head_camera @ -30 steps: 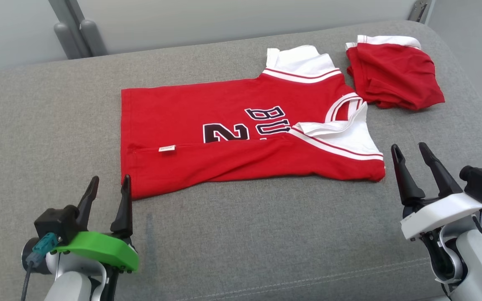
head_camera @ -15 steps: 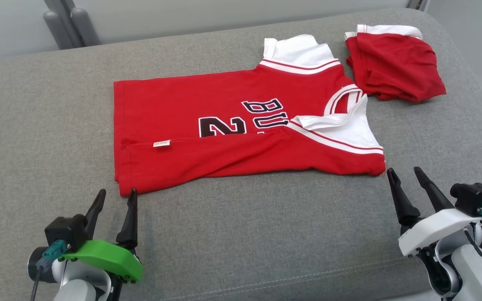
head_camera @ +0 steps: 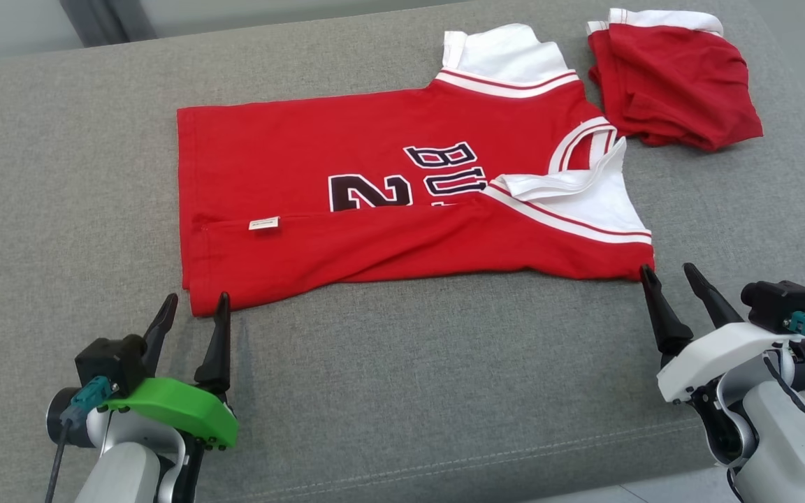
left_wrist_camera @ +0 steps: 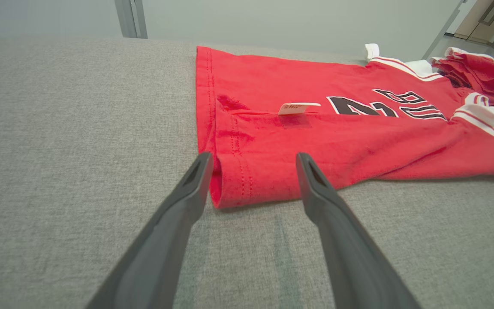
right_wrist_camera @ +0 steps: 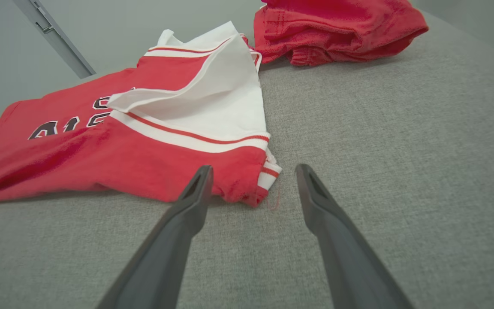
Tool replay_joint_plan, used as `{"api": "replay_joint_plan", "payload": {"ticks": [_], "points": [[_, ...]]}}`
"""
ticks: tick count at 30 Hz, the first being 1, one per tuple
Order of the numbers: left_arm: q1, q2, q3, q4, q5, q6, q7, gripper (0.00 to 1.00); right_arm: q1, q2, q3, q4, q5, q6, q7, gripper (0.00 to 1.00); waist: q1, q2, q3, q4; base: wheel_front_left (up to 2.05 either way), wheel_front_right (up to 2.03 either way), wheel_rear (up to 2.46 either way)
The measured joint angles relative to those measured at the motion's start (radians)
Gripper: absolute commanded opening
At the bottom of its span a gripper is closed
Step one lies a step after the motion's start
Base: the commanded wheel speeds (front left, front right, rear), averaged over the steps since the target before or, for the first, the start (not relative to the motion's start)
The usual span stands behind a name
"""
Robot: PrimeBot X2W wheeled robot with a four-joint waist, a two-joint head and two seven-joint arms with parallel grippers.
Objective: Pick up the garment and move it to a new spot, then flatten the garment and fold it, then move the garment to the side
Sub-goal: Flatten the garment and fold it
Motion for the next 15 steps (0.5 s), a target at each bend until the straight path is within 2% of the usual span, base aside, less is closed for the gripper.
{"api": "replay_joint_plan", "payload": {"ticks": [15], "points": [[-0.049, 0.000, -0.002, 0.034, 0.000, -0.007, 0.000, 1.00, -0.092, 0.024, 0.025, 0.126, 0.006, 0.023, 0.011, 1.00, 0.0000, 0.0000, 0.033, 0.020, 0.00, 0.00, 0.00]]}}
